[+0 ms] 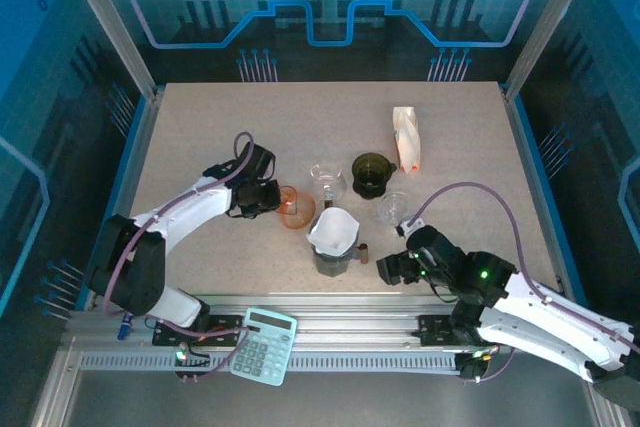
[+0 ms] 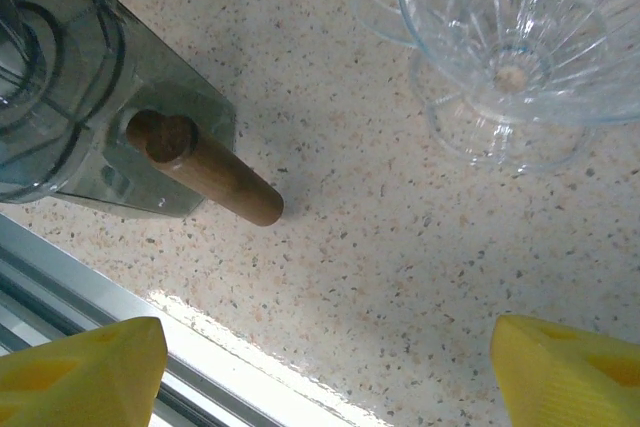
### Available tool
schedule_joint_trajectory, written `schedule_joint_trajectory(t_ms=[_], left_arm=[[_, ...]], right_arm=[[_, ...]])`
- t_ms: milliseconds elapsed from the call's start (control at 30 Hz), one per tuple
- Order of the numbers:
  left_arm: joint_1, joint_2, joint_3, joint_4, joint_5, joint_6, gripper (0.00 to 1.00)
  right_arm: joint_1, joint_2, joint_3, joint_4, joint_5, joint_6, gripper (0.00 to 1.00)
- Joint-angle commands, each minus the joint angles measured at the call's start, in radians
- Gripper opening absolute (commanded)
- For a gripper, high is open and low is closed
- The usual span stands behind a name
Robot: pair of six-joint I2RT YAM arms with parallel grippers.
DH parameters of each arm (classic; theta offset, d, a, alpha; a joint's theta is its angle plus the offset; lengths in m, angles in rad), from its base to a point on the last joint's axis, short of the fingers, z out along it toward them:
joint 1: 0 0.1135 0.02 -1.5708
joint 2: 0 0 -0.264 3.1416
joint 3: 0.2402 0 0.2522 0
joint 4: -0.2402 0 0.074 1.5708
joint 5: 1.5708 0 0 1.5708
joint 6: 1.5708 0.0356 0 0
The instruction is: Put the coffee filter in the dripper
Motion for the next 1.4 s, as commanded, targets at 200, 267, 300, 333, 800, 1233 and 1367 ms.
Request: schedule_joint_trajectory(t_ms=[200,267,300,333,800,1233,1367], left_arm=[[0.001,-0.049,-0.006,-0.063,0.072,-0.036,0.0],[0.002,-0.073,-0.012,-0.075,0.071,-0.038,0.0],[0.002,-0.086,-0.014,-0.084,0.07,-0.038,0.0],[0.005,-0.103,-0.017,-0.094,0.07,-0.038,0.0],[0.078,-0.315,-0.116,-0.163,0.119,-0.087,0.0],[0.093,-0.396,-0.141,-0.189,0.111,-0.101,0.0],[0.151,-0.426,-0.144,-0.201,0.095,-0.102,0.0]], right_arm=[[-0.01,0.004,-0.094,0.129,-0.077,0.066,0.85],[-0.009,0.004,-0.129,0.183,-0.115,0.077,0.85],[-0.009,0.005,-0.147,0.213,-0.13,0.08,0.85],[-0.009,0.008,-0.164,0.248,-0.145,0.084,0.85],[0.066,0.15,-0.302,0.663,-0.181,0.124,0.79],[0.095,0.387,-0.275,0.881,-0.158,0.122,0.68],[0.095,0.455,-0.251,0.935,-0.156,0.114,0.68]])
